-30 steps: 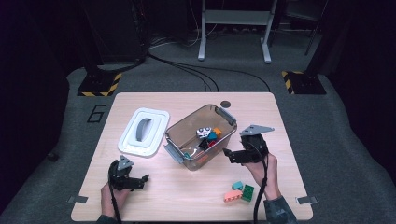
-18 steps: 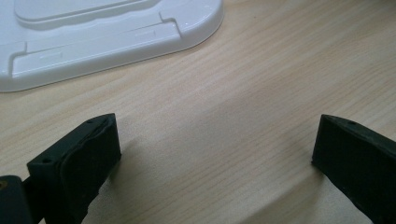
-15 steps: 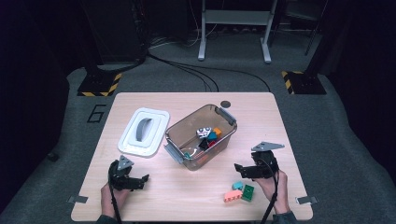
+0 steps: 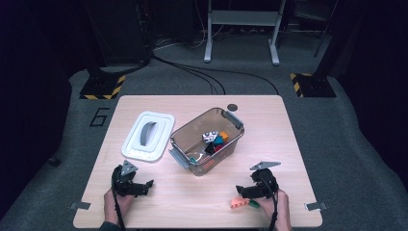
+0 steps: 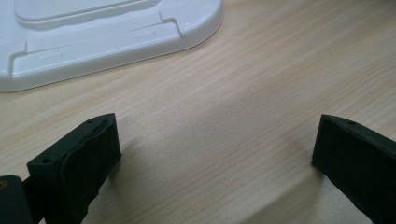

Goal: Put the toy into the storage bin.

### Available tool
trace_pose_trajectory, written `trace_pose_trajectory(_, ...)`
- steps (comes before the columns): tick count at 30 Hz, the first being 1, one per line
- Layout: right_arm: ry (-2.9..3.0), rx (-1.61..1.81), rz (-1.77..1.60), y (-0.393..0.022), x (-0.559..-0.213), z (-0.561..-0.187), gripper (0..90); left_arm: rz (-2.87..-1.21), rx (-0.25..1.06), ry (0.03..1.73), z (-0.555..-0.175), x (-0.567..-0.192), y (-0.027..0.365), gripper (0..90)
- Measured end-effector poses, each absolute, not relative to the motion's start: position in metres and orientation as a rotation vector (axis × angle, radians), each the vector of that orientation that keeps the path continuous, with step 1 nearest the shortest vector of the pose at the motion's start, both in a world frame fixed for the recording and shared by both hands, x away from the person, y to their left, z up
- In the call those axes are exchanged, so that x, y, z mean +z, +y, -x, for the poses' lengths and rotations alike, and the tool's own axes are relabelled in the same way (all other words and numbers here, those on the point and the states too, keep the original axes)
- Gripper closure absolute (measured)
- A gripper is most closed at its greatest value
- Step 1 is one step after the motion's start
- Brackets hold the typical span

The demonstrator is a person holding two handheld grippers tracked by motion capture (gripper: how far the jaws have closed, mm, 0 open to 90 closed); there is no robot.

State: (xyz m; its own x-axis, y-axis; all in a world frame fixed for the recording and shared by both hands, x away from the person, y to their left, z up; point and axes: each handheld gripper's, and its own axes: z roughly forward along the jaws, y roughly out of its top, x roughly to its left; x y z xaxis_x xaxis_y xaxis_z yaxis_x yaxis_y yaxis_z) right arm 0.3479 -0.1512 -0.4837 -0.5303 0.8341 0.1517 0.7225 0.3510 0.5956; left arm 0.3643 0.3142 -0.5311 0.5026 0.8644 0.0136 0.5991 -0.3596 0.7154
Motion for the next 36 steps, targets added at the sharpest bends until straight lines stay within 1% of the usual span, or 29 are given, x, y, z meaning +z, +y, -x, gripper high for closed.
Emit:
trace_pose_trajectory(3, 2.446, 0.888, -1.43, -0.149, -0.488, -0.345, 18.7, -2.087, 0.52, 1.194, -0.364, -0.531, 0.314, 0.8)
trace_pose_trajectory(5, 2.434, 0.869, -1.453, -0.15, -0.488, -0.344, 23.0, -2.084, 0.524, 1.195, -0.364, -0.531, 0.314, 0.8)
trace_pose_trajectory(6, 2.434, 0.869, -1.453, -0.15, -0.488, -0.344, 23.0, -2.084, 0.524, 1.195, -0.364, -0.531, 0.314, 0.8)
trace_pose_trajectory(8, 2.438, 0.832, -1.472, -0.152, -0.488, -0.343, 29.1, -2.089, 0.519, 1.194, -0.364, -0.531, 0.314, 0.8)
trace_pose_trajectory(10, 2.442, 0.807, -1.475, -0.154, -0.489, -0.343, 31.4, -2.089, 0.52, 1.194, -0.364, -0.531, 0.314, 0.9)
trace_pose_trajectory(12, 2.446, 0.786, -1.483, -0.155, -0.489, -0.344, 39.8, -2.089, 0.519, 1.194, -0.364, -0.531, 0.314, 0.8)
trace_pose_trajectory(14, 2.457, 0.763, -1.475, -0.156, -0.489, -0.345, 42.2, -2.089, 0.519, 1.194, -0.364, -0.531, 0.314, 0.8)
trace_pose_trajectory(16, 2.461, 0.758, -1.477, -0.156, -0.489, -0.346, 48.6, -2.098, 0.512, 1.194, -0.364, -0.53, 0.315, 0.8)
trace_pose_trajectory(17, 2.462, 0.748, -1.475, -0.156, -0.488, -0.347, 48.9, -2.095, 0.514, 1.193, -0.364, -0.531, 0.315, 0.8)
trace_pose_trajectory(18, 2.461, 0.741, -1.476, -0.157, -0.488, -0.347, 52.8, -2.095, 0.515, 1.195, -0.364, -0.531, 0.314, 0.8)
trace_pose_trajectory(20, 2.46, 0.739, -1.469, -0.158, -0.487, -0.349, 56.3, -2.089, 0.519, 1.195, -0.364, -0.531, 0.314, 0.8)
trace_pose_trajectory(36, 2.437, 0.783, -1.432, -0.162, -0.485, -0.364, 58.3, -2.089, 0.52, 1.194, -0.364, -0.531, 0.314, 0.9)
